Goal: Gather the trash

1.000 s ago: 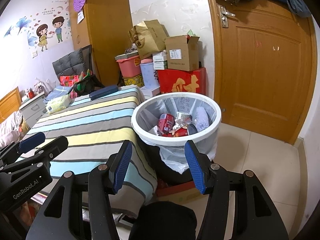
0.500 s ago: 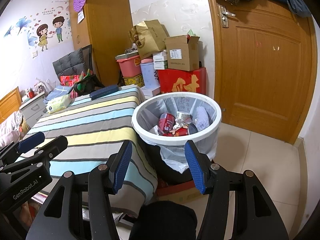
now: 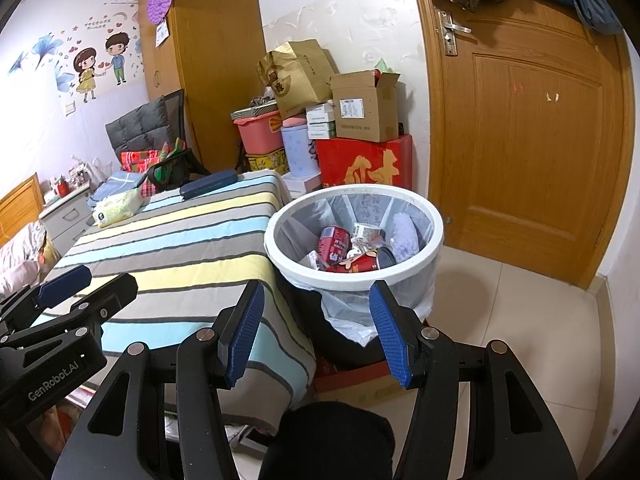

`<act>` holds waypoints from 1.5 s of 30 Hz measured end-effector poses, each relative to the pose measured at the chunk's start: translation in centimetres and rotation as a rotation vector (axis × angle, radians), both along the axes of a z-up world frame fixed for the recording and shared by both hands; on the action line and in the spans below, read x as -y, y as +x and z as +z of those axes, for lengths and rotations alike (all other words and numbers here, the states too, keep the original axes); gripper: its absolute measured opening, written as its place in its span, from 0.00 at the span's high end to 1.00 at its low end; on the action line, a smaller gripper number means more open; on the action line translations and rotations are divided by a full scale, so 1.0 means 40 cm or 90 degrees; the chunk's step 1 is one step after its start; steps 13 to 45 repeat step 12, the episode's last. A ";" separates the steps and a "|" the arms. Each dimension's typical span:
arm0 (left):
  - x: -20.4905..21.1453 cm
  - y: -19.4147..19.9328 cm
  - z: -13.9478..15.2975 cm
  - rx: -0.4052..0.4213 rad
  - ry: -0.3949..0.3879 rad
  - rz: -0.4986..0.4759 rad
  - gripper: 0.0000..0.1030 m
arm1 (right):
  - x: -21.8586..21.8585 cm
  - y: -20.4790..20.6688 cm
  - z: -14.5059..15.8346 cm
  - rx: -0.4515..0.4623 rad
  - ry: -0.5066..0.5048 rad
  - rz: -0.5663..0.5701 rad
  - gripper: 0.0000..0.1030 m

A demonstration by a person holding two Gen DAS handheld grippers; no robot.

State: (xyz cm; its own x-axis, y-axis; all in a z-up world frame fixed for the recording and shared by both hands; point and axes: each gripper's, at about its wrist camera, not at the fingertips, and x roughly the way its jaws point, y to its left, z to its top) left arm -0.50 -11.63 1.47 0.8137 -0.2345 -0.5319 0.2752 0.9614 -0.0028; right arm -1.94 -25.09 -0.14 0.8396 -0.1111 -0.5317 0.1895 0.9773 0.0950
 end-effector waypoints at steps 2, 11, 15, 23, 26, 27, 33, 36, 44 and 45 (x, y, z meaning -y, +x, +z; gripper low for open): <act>0.001 0.002 0.000 0.000 0.001 -0.002 0.37 | 0.000 0.000 0.001 0.001 0.000 0.000 0.45; 0.001 0.002 0.001 -0.003 0.000 0.000 0.37 | -0.001 -0.002 0.003 0.001 -0.001 0.000 0.45; 0.000 0.001 0.002 -0.005 -0.001 0.001 0.37 | -0.001 -0.001 0.003 0.001 -0.001 0.001 0.45; 0.000 0.001 0.002 -0.005 -0.001 0.001 0.37 | -0.001 -0.001 0.003 0.001 -0.001 0.001 0.45; 0.000 0.001 0.002 -0.005 -0.001 0.001 0.37 | -0.001 -0.001 0.003 0.001 -0.001 0.001 0.45; 0.000 0.001 0.002 -0.005 -0.001 0.001 0.37 | -0.001 -0.001 0.003 0.001 -0.001 0.001 0.45; 0.000 0.001 0.002 -0.005 -0.001 0.001 0.37 | -0.001 -0.001 0.003 0.001 -0.001 0.001 0.45; 0.000 0.001 0.002 -0.005 -0.001 0.001 0.37 | -0.001 -0.001 0.003 0.001 -0.001 0.001 0.45; 0.000 0.001 0.002 -0.005 -0.001 0.001 0.37 | -0.001 -0.001 0.003 0.001 -0.001 0.001 0.45; 0.000 0.001 0.002 -0.005 -0.001 0.001 0.37 | -0.001 -0.001 0.003 0.001 -0.001 0.001 0.45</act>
